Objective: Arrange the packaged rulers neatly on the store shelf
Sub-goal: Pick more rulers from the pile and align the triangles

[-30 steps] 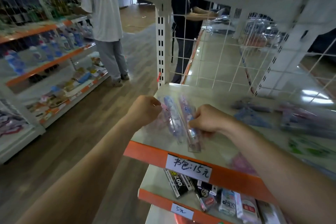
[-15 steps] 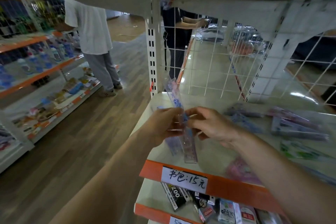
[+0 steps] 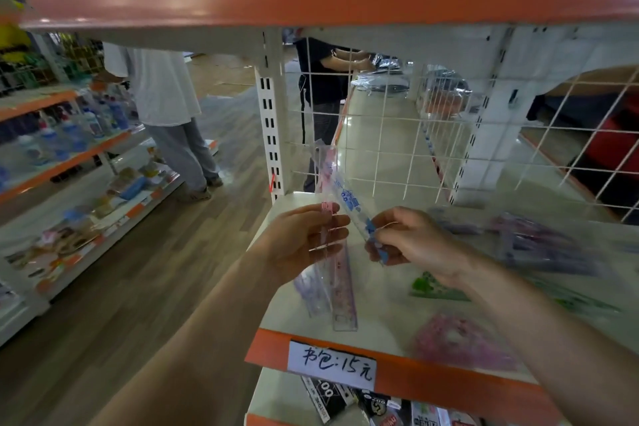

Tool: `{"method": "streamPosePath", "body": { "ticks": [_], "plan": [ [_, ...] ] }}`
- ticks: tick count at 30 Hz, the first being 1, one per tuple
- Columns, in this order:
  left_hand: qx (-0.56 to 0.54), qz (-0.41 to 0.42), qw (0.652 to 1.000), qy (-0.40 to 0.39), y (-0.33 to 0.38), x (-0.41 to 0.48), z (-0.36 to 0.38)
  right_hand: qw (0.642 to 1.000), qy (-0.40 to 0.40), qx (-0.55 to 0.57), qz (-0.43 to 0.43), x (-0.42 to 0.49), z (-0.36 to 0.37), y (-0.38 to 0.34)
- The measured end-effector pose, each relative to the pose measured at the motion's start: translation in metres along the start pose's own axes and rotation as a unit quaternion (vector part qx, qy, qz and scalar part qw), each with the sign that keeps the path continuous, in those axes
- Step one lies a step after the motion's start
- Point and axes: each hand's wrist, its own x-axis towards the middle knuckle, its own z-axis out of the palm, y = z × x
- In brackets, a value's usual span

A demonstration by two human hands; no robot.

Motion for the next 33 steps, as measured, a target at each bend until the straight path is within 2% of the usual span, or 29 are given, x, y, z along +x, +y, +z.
{"method": "streamPosePath", "body": {
  "ticks": [4, 7, 11, 16, 18, 21, 27, 30, 33],
  "plan": [
    [0.000, 0.006, 0.999, -0.032, 0.007, 0.007, 0.028, 0.999, 0.015, -0.043, -0.008, -0.010, -0.039, 0.001],
    [0.022, 0.009, 0.998, -0.061, 0.007, 0.016, 0.062, 0.989, 0.050, -0.136, -0.031, -0.024, -0.078, 0.005],
    [0.058, -0.001, 0.995, -0.075, -0.009, 0.031, 0.122, 0.953, 0.131, -0.256, -0.092, -0.051, -0.123, 0.015],
    [0.057, -0.044, 0.992, -0.108, -0.030, 0.040, 0.210, 0.894, 0.168, -0.400, -0.114, -0.086, -0.173, 0.026],
    [0.060, -0.058, 0.991, -0.105, -0.036, 0.044, 0.236, 0.889, 0.171, -0.412, -0.108, -0.099, -0.201, 0.033],
    [0.070, -0.067, 0.991, -0.091, -0.045, 0.047, 0.263, 0.900, 0.174, -0.394, -0.072, -0.119, -0.250, 0.047],
    [0.074, -0.070, 0.989, -0.110, -0.063, 0.044, 0.306, 0.904, 0.199, -0.377, -0.045, -0.140, -0.345, 0.084],
    [0.089, -0.080, 0.988, -0.101, -0.072, 0.050, 0.321, 0.911, 0.189, -0.366, -0.031, -0.141, -0.375, 0.104],
    [0.098, -0.094, 0.986, -0.092, -0.082, 0.053, 0.332, 0.900, 0.167, -0.403, -0.003, -0.136, -0.393, 0.120]
  ]
}}
